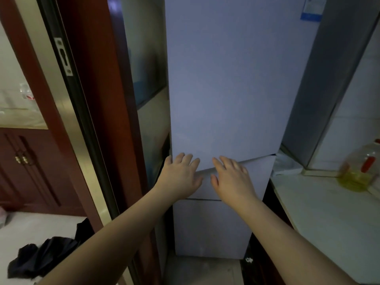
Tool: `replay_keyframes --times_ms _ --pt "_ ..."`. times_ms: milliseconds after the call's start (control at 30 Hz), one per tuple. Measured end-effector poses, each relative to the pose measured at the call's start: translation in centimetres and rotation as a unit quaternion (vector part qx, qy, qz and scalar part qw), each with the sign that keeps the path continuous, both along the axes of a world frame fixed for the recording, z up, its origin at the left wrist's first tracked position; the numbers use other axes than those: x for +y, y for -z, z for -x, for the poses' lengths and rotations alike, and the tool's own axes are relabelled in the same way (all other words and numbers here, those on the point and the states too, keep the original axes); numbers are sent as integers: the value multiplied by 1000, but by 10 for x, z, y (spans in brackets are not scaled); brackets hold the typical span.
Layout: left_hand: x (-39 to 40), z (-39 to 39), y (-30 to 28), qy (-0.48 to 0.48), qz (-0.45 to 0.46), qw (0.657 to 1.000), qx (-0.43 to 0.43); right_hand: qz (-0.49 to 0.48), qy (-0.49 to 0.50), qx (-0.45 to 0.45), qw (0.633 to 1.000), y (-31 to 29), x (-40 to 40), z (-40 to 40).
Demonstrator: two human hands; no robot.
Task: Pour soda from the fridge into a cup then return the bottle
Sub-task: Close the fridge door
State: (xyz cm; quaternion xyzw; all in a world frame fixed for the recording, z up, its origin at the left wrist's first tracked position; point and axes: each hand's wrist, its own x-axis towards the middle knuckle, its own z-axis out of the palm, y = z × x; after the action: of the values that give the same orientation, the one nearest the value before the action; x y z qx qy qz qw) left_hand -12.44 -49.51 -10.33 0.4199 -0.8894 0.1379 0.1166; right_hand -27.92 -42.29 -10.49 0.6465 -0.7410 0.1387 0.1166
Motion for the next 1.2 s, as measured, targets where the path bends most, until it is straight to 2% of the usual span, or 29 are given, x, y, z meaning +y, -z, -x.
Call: replay_keyframes --times_ms 267,467,600,700,800,900,1000,1100,1200 --pt "-64 14 -20 -5 31 999 5 32 -22 -8 999 -11 -74 16" --pt "-102 22 -27 -28 68 997 28 121 -55 -23 991 -18 -132 32" --pt "-119 25 -18 -10 120 992 47 153 -68 -26 986 -26 -157 41" --pt "-133 23 -7 23 158 980 116 163 -77 -16 983 -22 -170 45" --pt "-139 22 5 50 165 960 221 175 -84 -21 981 -15 -180 48" --pt "-140 27 10 47 123 936 327 172 -87 -7 981 -13 -188 51" --pt "-148 35 15 14 61 915 398 155 -87 9 984 -13 -197 55" --pt "-161 43 17 -19 -1 893 449 157 -92 18 983 -15 -208 59" --pt "-179 50 14 -32 2 881 473 158 -102 25 982 -15 -222 63"
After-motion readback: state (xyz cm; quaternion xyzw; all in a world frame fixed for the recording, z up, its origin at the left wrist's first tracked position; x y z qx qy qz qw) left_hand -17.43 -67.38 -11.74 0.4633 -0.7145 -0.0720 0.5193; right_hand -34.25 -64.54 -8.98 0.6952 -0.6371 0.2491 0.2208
